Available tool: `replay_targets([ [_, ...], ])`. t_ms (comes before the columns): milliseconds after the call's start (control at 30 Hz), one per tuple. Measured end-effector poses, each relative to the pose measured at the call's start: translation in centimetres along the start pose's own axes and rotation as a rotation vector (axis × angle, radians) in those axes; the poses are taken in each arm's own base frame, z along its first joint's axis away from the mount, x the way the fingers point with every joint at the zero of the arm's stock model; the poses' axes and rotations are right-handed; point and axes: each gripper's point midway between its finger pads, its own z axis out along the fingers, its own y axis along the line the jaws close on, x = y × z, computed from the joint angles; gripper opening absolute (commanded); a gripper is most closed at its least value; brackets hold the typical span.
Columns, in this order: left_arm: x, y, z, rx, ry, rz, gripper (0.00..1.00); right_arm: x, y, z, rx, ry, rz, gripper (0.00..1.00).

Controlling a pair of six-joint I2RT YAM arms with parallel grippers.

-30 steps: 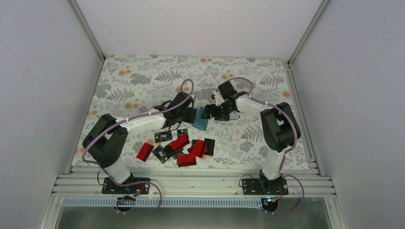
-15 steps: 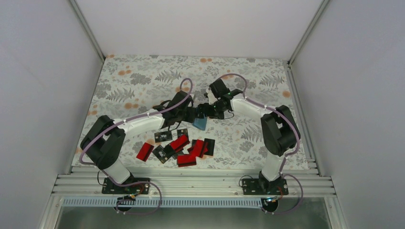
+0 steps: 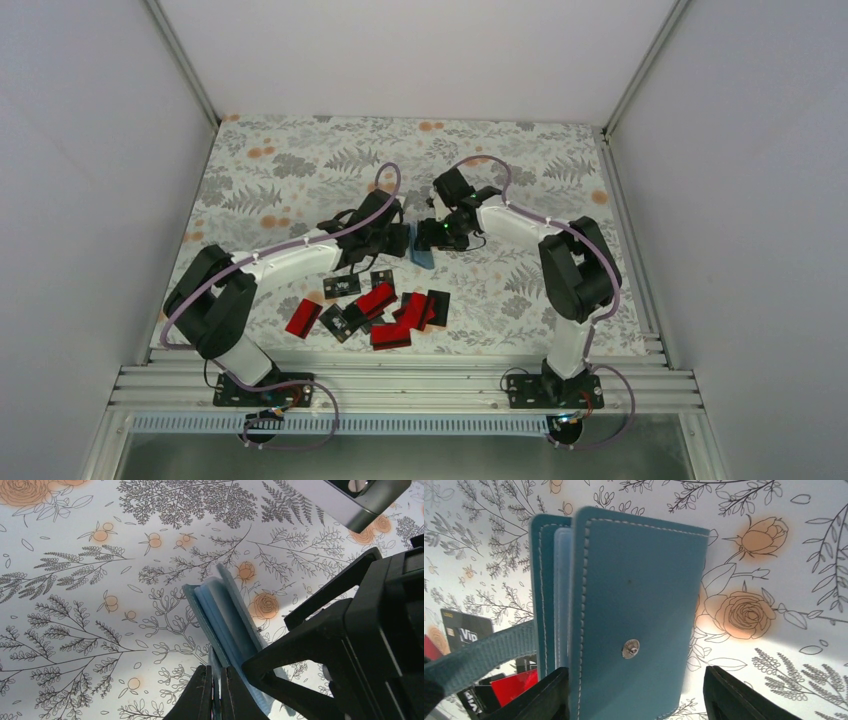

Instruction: Put the credit cards into the card holder

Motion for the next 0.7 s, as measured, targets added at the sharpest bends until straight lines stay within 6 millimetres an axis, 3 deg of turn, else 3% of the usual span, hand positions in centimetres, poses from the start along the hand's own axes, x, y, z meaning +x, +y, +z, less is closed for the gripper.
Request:
replay_targets([
  [400, 0.1, 0.4, 0.0, -0.021, 0.0, 0.001, 0.03, -0.2, -0.9, 0.0, 0.054, -0.016, -0.001, 0.61],
  [700, 0.3, 0.9, 0.0, -0.047, 0.008, 0.002, 0.02, -0.5, -1.9, -0.1, 0.111, -0.035, -0.019, 0.51],
])
